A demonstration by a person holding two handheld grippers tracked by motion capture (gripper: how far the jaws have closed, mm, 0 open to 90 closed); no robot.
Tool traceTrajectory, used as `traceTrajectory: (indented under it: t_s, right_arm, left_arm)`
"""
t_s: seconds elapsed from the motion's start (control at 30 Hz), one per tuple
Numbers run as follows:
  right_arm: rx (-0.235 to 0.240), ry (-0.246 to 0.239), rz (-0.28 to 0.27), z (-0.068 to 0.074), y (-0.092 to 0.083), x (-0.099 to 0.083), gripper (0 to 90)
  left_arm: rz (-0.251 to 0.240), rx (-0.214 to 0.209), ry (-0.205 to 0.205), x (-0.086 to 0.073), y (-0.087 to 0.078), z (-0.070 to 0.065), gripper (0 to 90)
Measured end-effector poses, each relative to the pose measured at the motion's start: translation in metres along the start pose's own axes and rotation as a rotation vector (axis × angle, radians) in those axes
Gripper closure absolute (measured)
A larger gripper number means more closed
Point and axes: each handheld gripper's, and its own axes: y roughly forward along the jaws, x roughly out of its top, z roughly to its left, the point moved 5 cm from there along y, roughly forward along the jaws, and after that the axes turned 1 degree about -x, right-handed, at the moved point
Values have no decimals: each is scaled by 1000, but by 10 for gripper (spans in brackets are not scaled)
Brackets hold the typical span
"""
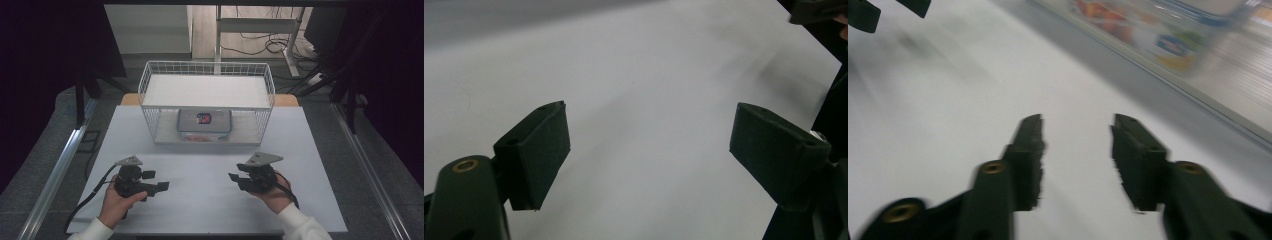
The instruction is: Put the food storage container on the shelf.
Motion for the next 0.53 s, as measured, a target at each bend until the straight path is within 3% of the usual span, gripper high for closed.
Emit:
traceTrajectory:
  t_s: [0.07,0.23,0.53]
  right_arm:
    - [-20,35,-14,-7,-14,-5,448]
    - [-38,58,-20,-13,-20,-8,415]
    - [-27,36,-22,-8,-18,-6,308]
  left_arm:
    - [-4,5,12,0,-1,0,164]
    - [-9,12,24,0,-2,0,169]
    - [-15,24,33,1,-3,1,172]
